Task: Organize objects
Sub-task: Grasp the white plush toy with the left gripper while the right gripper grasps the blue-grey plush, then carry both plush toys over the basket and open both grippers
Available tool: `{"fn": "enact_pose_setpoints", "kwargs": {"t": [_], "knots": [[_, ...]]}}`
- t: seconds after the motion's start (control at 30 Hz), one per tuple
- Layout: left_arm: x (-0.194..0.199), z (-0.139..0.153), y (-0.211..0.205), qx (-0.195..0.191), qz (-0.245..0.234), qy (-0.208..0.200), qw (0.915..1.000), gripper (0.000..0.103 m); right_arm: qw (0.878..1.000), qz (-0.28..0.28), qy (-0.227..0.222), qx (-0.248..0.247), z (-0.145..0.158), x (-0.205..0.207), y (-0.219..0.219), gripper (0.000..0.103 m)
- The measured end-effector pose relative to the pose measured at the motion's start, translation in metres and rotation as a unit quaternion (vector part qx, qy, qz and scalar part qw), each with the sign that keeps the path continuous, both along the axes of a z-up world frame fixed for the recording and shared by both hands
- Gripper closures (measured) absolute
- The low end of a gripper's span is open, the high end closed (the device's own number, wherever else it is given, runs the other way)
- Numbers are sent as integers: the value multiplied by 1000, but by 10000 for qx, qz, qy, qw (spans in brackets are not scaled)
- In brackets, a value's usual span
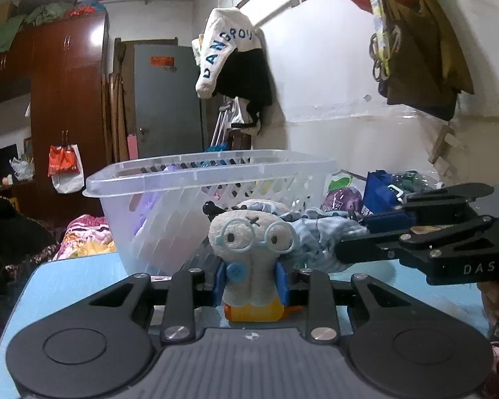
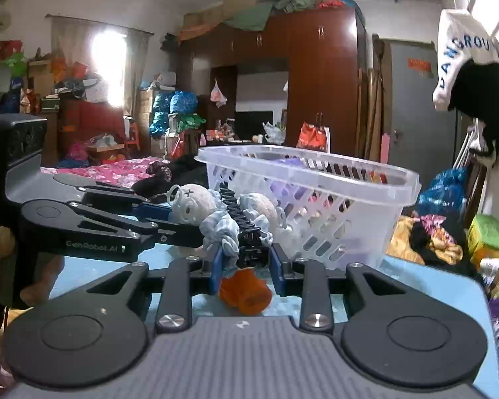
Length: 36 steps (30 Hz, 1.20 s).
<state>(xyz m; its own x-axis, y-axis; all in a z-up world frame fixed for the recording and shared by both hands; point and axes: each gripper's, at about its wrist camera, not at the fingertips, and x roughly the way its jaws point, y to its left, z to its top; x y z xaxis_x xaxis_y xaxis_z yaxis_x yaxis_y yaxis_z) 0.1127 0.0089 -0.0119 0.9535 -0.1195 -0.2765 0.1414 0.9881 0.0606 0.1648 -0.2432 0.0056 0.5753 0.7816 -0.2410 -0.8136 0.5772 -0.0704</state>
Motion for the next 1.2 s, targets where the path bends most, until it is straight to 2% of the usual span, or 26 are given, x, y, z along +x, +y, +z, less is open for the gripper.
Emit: {"fn": "enact_pose_setpoints", "kwargs": {"t": [0.3, 0.6, 0.83, 0.97, 1.07, 1.2], "knots": [[-21, 14, -8, 59, -133, -423, 9990, 69, 9996, 61, -157, 233, 11, -10, -6, 71], [-20, 38, -14, 122, -225, -630, 9977, 69, 9987, 68, -261, 439, 32, -1, -10, 71], [20, 96, -14, 353, -214, -677, 9969, 69, 9978, 97, -212, 614, 76, 46, -3, 71], [54, 122, -20, 610, -179, -600, 9962, 69, 9978, -64, -267, 604, 88, 71, 2, 71], [77, 129, -22, 610, -196, -519, 9966, 69, 9980, -185, -250, 551, 89, 86, 4, 71], [103, 122, -24, 627, -190, -365, 9972, 69, 9984, -264, -144, 469, 83, 101, 4, 71]]}}
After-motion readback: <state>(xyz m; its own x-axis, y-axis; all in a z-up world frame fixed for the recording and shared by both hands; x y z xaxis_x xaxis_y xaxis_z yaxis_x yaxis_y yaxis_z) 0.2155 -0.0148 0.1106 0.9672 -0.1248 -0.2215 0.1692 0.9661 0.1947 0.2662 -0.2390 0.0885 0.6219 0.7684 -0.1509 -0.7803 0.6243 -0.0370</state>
